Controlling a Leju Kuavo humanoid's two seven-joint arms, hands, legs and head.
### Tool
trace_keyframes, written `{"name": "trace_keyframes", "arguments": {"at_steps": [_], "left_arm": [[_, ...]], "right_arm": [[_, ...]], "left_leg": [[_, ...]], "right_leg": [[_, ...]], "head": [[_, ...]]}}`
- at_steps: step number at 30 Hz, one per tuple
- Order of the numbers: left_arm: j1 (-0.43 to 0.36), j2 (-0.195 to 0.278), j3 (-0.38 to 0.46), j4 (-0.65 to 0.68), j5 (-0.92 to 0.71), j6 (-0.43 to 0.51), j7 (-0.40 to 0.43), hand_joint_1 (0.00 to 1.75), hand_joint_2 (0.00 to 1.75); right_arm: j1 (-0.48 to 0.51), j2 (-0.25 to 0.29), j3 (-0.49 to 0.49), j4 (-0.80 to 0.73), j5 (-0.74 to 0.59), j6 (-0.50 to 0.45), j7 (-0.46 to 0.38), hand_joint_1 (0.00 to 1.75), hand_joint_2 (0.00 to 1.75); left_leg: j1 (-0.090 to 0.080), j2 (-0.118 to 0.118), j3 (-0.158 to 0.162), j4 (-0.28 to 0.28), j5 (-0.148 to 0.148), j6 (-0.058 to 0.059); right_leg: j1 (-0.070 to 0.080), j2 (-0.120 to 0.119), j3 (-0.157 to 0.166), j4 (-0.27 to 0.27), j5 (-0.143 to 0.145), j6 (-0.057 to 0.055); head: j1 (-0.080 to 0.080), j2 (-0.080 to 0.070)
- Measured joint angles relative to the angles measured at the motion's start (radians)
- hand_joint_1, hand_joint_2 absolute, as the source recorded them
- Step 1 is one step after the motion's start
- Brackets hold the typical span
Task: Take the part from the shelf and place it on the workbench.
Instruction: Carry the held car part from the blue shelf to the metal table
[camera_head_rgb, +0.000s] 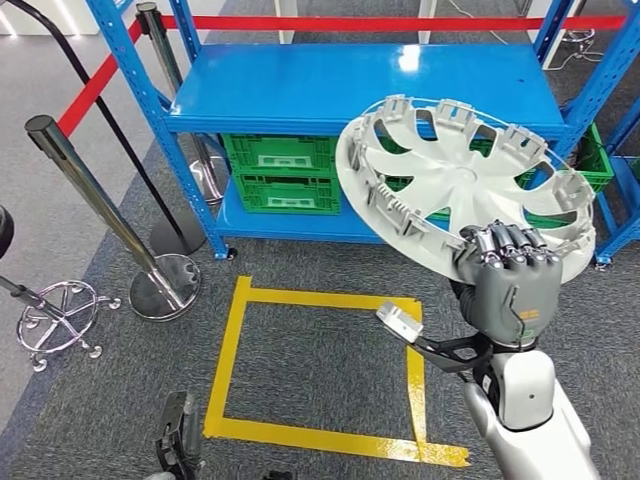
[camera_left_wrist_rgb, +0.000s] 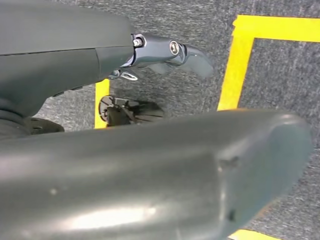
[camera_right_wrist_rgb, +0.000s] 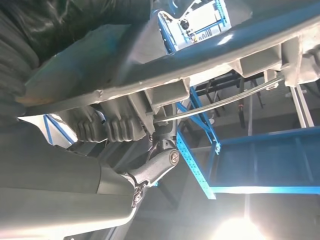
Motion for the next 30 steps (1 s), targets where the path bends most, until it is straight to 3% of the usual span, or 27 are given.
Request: {"name": "trace_keyframes", "arguments": {"at_steps": [3,5,7,8,10,12,13,14,15,17,18,20,22,23,24,25,27,28,29,30], "left_arm": [[-0.008,0.006,-0.004,0.0,-0.001,-0.002,0.003,0.0,0.0],[-0.01,0.01,-0.005,0.0,-0.003,-0.002,0.004,0.0,0.0],[-0.01,0.009,-0.005,0.0,-0.005,-0.003,0.005,0.0,0.0],[-0.012,0.009,-0.006,0.0,-0.006,-0.004,0.005,0.0,0.0],[-0.016,0.009,-0.006,-0.001,-0.006,-0.006,0.006,0.0,0.0],[-0.019,0.008,-0.007,-0.002,-0.006,-0.007,0.006,0.0,0.0],[-0.019,0.007,-0.008,-0.002,-0.006,-0.008,0.006,0.0,0.0],[-0.019,0.007,-0.009,-0.002,-0.006,-0.008,0.006,0.0,0.0],[-0.019,0.006,-0.01,-0.002,-0.006,-0.008,0.007,0.0,0.0],[-0.02,0.007,-0.011,-0.002,-0.006,-0.008,0.007,0.0,0.0],[-0.02,0.008,-0.011,-0.003,-0.006,-0.009,0.007,0.0,0.0],[-0.02,0.009,-0.011,-0.003,-0.006,-0.009,0.008,0.0,0.0],[-0.019,0.009,-0.011,-0.004,-0.006,-0.009,0.008,0.0,0.0],[-0.017,0.01,-0.012,-0.003,-0.006,-0.009,0.009,0.0,0.0],[-0.016,0.01,-0.012,-0.003,-0.006,-0.009,0.009,0.0,0.0],[-0.015,0.01,-0.012,-0.003,-0.006,-0.009,0.01,0.0,0.0],[-0.017,0.01,-0.012,-0.004,-0.006,-0.009,0.011,0.0,0.0],[-0.02,0.009,-0.013,-0.004,-0.007,-0.009,0.012,0.0,0.0],[-0.022,0.008,-0.014,-0.004,-0.007,-0.01,0.012,0.0,0.0],[-0.025,0.007,-0.016,-0.004,-0.008,-0.01,0.011,0.0,0.0]], "right_arm": [[-0.018,0.006,0.004,0.005,0.0,0.0,0.015,1.75,1.75],[-0.024,0.009,0.007,0.01,0.0,0.0,0.02,1.75,1.75],[-0.029,0.01,0.011,0.014,0.0,0.0,0.027,1.75,1.75],[-0.031,0.01,0.014,0.015,0.0,0.0,0.032,1.75,1.75],[-0.037,0.01,0.019,0.019,0.0,0.0,0.038,1.75,1.75],[-0.042,0.01,0.023,0.024,0.0,0.0,0.042,1.75,1.75],[-0.043,0.01,0.026,0.025,0.0,0.0,0.044,1.75,1.75],[-0.044,0.01,0.028,0.025,0.0,0.0,0.045,1.75,1.75],[-0.045,0.01,0.03,0.026,0.0,0.0,0.046,1.75,1.75],[-0.049,0.01,0.032,0.026,0.0,0.0,0.046,1.75,1.75],[-0.053,0.01,0.034,0.026,0.0,0.0,0.048,1.75,1.75],[-0.059,0.01,0.037,0.028,0.0,0.0,0.058,1.75,1.75],[-0.061,0.009,0.042,0.03,0.0,0.0,0.07,1.75,1.75],[-0.063,0.009,0.044,0.031,0.0,0.0,0.074,1.75,1.75],[-0.064,0.009,0.046,0.031,0.0,0.0,0.076,1.75,1.75],[-0.066,0.009,0.047,0.032,0.0,0.0,0.078,1.75,1.75],[-0.067,0.009,0.048,0.033,0.0,0.0,0.081,1.75,1.75],[-0.067,0.009,0.049,0.033,0.0,0.0,0.082,1.75,1.75],[-0.067,0.009,0.05,0.033,0.0,0.0,0.083,1.75,1.75],[-0.067,0.009,0.052,0.033,0.0,0.0,0.084,1.75,1.75]], "left_leg": [[-0.008,-0.003,0.119,-0.178,0.048,0.029],[-0.016,-0.005,0.143,-0.229,0.047,0.04],[-0.019,-0.003,0.143,-0.252,0.066,0.048],[-0.017,-0.002,0.143,-0.266,0.077,0.054],[-0.009,0.001,0.139,-0.29,0.096,0.065],[-0.007,0.003,0.117,-0.284,0.108,0.066],[-0.006,0.004,0.103,-0.277,0.112,0.064],[-0.003,0.005,0.09,-0.268,0.117,0.06],[0.001,0.006,0.074,-0.258,0.121,0.055],[0.009,0.005,0.043,-0.236,0.13,0.042],[0.01,0.004,0.028,-0.224,0.135,0.034],[0.008,0.002,0.01,-0.211,0.149,0.02],[0.008,0.0,0.003,-0.212,0.167,0.009],[0.01,0.0,-0.003,-0.209,0.159,0.004],[0.011,0.0,-0.011,-0.193,0.13,0.0],[0.012,0.001,-0.019,-0.159,0.081,-0.004],[0.012,0.001,-0.03,-0.045,-0.033,-0.007],[0.012,0.001,-0.029,0.012,-0.062,-0.006],[0.012,0.001,-0.02,0.051,-0.065,-0.005],[0.011,0.001,-0.001,0.065,-0.045,-0.001]], "right_leg": [[0.005,-0.001,-0.022,0.017,0.006,0.004],[0.0,-0.002,-0.031,0.018,0.017,0.016],[-0.007,0.0,-0.041,0.013,0.027,0.029],[-0.007,0.003,-0.049,0.017,0.017,0.034],[-0.005,0.008,-0.079,0.076,-0.045,0.041],[-0.007,0.008,-0.115,0.194,-0.117,0.049],[-0.009,0.008,-0.124,0.242,-0.133,0.054],[-0.011,0.008,-0.12,0.261,-0.131,0.059],[-0.014,0.007,-0.099,0.245,-0.112,0.065],[-0.022,0.007,-0.023,0.138,-0.074,0.081],[-0.023,0.009,0.011,0.087,-0.064,0.081],[-0.021,0.015,0.033,0.044,-0.067,0.068],[-0.02,0.015,0.015,0.05,-0.051,0.044],[-0.02,0.014,0.005,0.052,-0.041,0.033],[-0.02,0.012,-0.008,0.051,-0.029,0.023],[-0.02,0.01,-0.023,0.05,-0.014,0.015],[-0.015,0.01,-0.056,0.05,0.015,0.005],[-0.012,0.009,-0.074,0.05,0.029,0.003],[-0.009,0.008,-0.092,0.051,0.043,0.002],[-0.005,0.008,-0.111,0.051,0.057,0.002]], "head": [[0.001,0.0],[0.001,0.0],[-0.001,0.0],[-0.001,0.0],[0.002,0.0],[0.005,0.0],[0.006,0.0],[0.006,0.0],[0.006,0.0],[0.007,0.0],[0.008,0.0],[0.008,0.0],[0.007,0.0],[0.006,0.0],[0.004,0.0],[0.001,0.0],[-0.003,0.0],[-0.004,0.0],[-0.004,0.0],[-0.004,0.0]]}}
